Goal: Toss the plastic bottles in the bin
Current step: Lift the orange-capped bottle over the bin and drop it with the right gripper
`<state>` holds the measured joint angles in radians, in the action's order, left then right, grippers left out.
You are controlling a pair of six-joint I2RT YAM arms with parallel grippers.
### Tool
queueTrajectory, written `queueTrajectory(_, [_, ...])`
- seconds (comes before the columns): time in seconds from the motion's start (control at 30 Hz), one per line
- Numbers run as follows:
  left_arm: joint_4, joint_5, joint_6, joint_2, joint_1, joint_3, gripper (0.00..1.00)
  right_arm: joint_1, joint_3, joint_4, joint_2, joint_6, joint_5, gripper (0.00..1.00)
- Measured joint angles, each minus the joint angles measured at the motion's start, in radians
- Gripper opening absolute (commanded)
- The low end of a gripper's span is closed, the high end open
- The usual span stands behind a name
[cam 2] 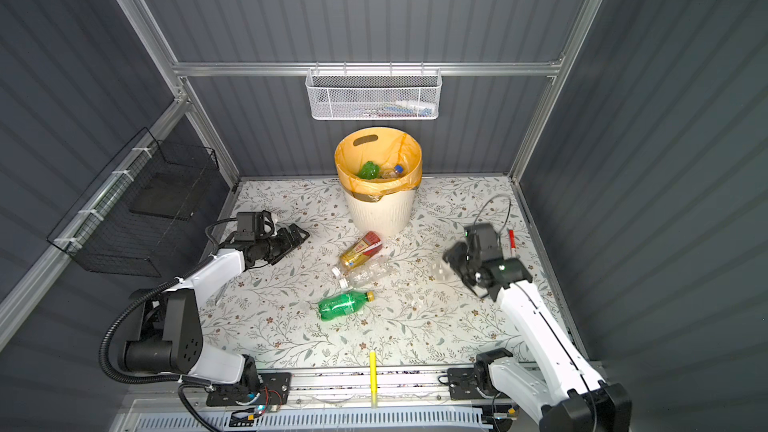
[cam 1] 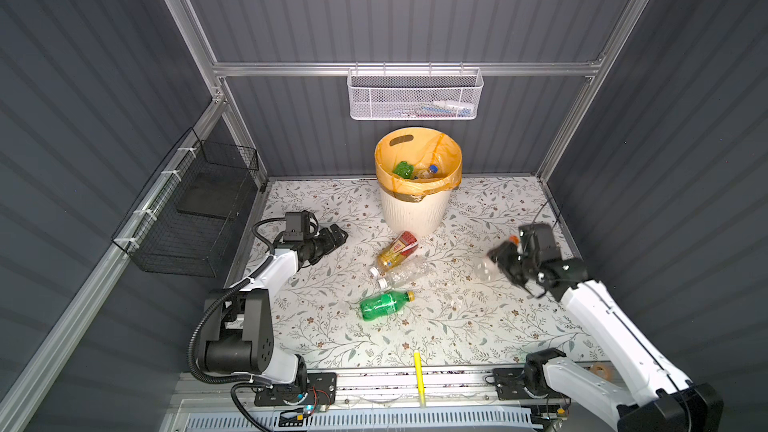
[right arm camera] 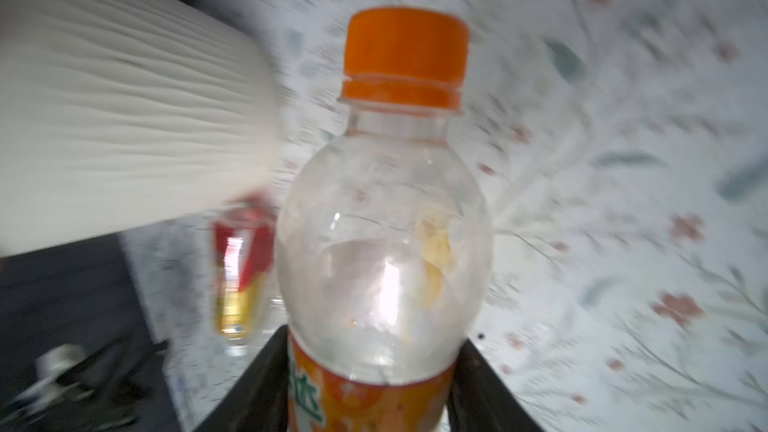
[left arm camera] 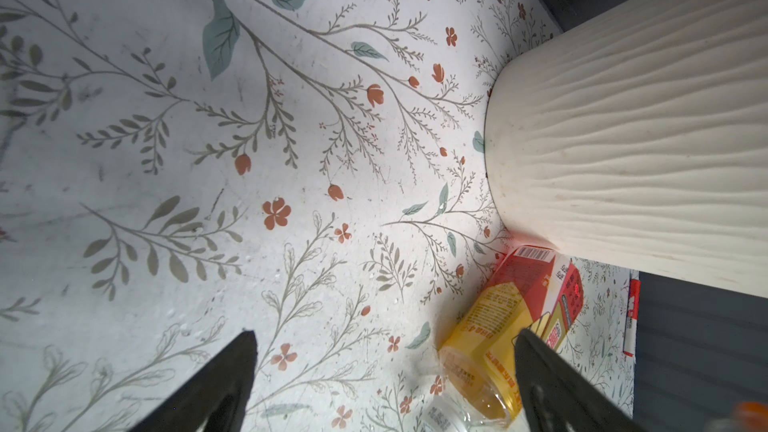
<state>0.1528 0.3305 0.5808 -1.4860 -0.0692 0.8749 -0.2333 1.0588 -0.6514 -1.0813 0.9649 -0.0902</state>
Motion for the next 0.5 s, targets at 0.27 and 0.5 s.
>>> queueTrajectory(0.27, [0.003,0.0,-0.006,0.05,-0.037,0.0,1.0,0.013,1.413,-0.216,-0.768,-0.116,-0.188,0.99])
queueTrajectory(0.5, [0.028,0.005,-0.078,0.12,-0.063,0.013,1.0,0.084,1.152,-0.186,-0.559,-0.132,-0.24,0.99])
